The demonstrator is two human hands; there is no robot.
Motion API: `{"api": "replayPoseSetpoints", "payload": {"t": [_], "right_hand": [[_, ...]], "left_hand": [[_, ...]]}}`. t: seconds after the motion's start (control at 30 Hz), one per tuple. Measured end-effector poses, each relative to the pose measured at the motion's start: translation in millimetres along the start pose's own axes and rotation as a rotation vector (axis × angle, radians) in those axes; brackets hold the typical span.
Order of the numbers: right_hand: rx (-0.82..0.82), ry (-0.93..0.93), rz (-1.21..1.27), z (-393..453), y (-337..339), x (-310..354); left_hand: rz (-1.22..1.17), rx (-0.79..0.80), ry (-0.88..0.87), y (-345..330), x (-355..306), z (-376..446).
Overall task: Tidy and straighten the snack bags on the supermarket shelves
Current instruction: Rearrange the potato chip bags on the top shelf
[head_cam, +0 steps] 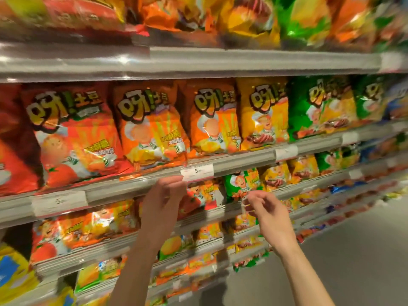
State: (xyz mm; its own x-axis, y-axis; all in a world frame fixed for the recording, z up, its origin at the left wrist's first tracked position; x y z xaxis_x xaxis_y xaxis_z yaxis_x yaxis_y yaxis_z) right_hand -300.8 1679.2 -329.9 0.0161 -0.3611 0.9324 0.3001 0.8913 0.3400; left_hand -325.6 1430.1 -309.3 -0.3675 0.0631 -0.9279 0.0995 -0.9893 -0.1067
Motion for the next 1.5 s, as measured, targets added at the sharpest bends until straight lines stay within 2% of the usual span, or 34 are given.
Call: {"api": "replayPoseSetpoints", "payload": {"t": [0.23,0.43,0.57,0.73,0.87,0.97,1.13,1.33,1.5], "right_hand": [[-0.001,0.054,0.022,39,21,-10],[0.201,0.136,0.075,89,47,-23],[0.24,0.304,-0.16,125,72,-27],[0.299,0.414,-0.24,153,104,-24],[0.362,0.3,0.048,162,111,-18],[0.337,0.304,0.15,162,114,0],[0.234,0.456,0.122,149,127,68],[0.093,0.606,0.089,141,146,138],[0.054,0.67,0.086,147,163,183]], "left_hand": [[-0.021,-0.051,0.071,-31,7,19],[-0.093,-0.142,0.031,-71,-1,15],[0.037,-0.311,-0.002,-108,-11,3],[0.065,-0.407,-0.022,-146,-29,-6],[0.081,-0.417,-0.05,-152,-45,-7],[0.073,-0.38,-0.091,-149,-62,2],[0.04,-0.302,-0.209,-142,-108,24],[0.132,-0.271,-0.354,-133,-163,46],[0.269,-0.287,-0.444,-137,-202,66]]}}
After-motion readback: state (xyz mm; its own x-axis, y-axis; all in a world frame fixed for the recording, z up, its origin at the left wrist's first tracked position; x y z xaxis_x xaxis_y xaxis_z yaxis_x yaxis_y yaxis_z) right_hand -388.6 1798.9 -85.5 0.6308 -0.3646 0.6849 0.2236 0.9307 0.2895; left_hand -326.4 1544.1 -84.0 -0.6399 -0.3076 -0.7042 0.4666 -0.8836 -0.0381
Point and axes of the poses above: each hand's wrist, its own z-axis towards the middle knuckle, its own y-axis out of the back of the hand, x = y × z, the point moved 1 cm from there along z, towards the middle knuckle, and after that the axes turned 10 degrees about -z, right-handed, at the moved point
